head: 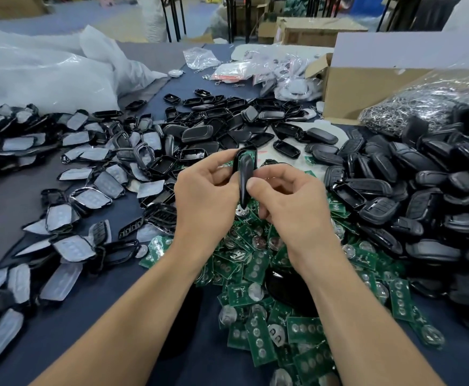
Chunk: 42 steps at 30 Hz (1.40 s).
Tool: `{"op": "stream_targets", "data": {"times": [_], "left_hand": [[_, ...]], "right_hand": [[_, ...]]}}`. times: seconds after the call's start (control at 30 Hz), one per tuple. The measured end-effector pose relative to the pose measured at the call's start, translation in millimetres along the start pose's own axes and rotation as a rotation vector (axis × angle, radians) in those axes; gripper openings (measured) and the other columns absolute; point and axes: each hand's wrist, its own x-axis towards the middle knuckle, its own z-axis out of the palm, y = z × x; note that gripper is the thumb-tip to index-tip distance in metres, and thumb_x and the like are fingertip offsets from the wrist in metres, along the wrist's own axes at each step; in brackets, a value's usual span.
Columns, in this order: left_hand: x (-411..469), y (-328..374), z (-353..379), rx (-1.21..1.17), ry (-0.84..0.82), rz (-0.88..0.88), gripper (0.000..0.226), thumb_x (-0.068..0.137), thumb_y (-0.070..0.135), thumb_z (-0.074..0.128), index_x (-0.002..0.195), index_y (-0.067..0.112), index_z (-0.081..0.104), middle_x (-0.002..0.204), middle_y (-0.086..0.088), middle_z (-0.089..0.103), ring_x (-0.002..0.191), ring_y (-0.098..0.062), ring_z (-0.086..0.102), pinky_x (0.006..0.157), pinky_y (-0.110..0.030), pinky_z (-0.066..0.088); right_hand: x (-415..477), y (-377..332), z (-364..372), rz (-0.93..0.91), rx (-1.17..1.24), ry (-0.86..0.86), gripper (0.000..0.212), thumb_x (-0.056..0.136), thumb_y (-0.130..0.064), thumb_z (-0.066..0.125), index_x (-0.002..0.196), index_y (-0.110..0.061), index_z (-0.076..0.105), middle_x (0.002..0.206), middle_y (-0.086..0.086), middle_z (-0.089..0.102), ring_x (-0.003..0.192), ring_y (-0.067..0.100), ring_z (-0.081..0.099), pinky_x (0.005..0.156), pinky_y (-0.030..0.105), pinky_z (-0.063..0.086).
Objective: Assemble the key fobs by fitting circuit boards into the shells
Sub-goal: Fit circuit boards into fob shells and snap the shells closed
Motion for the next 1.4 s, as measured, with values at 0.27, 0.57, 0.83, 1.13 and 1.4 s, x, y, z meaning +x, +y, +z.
{"op": "stream_targets", "data": {"times": [0.27, 0.57, 0.83, 1.13, 1.4], "left_hand": [[-1, -2, 1, -0.062, 0.020, 0.025, 0.037, 0.088, 0.017, 0.082, 0.088, 0.054, 0.076, 0.084, 0.012, 0.081, 0.072, -0.007, 0.077, 0.061, -0.022, 0.056], [-7, -1, 0, 0.122, 0.019, 0.135, 0.036, 0.089, 0.004, 0.075, 0.106, 0.036, 0.078, 0.087, 0.030, 0.075, 0.084, 0.007, 0.074, 0.074, -0.009, 0.057], [-2, 0, -3, 0.087, 0.069, 0.134, 0.036, 0.088, 0.005, 0.076, 0.097, 0.039, 0.077, 0.081, 0.027, 0.076, 0.081, 0.002, 0.076, 0.072, -0.015, 0.060], [11, -4, -11, -0.323, 0.136, -0.186, 0.012, 0.079, -0.003, 0.067, 0.089, 0.003, 0.069, 0.085, -0.020, 0.073, 0.076, -0.024, 0.077, 0.064, -0.033, 0.063], [7, 5, -16, -0.410, -0.140, -0.253, 0.038, 0.068, 0.000, 0.057, 0.102, 0.004, 0.075, 0.078, -0.011, 0.073, 0.067, -0.021, 0.067, 0.062, -0.028, 0.058]], "right_hand": [[-1, -2, 2, -0.068, -0.064, -0.004, 0.006, 0.077, -0.027, 0.077, 0.083, -0.025, 0.075, 0.075, -0.002, 0.075, 0.060, 0.017, 0.069, 0.058, 0.035, 0.055], [-1, -6, -4, 0.009, 0.023, -0.125, 0.008, 0.078, -0.021, 0.079, 0.085, -0.023, 0.078, 0.079, 0.011, 0.078, 0.073, 0.034, 0.077, 0.074, 0.058, 0.064], [2, 0, -5, 0.007, 0.012, -0.074, 0.017, 0.089, 0.000, 0.062, 0.077, -0.004, 0.073, 0.072, 0.020, 0.072, 0.063, 0.025, 0.069, 0.058, 0.034, 0.062], [3, -3, -3, 0.152, 0.168, -0.061, 0.020, 0.096, 0.002, 0.059, 0.089, -0.011, 0.072, 0.071, -0.003, 0.070, 0.060, 0.009, 0.059, 0.051, 0.019, 0.047], [4, -7, -5, 0.249, 0.335, -0.087, 0.021, 0.095, 0.010, 0.058, 0.111, 0.000, 0.064, 0.067, 0.007, 0.069, 0.050, 0.013, 0.059, 0.044, 0.021, 0.045]]}}
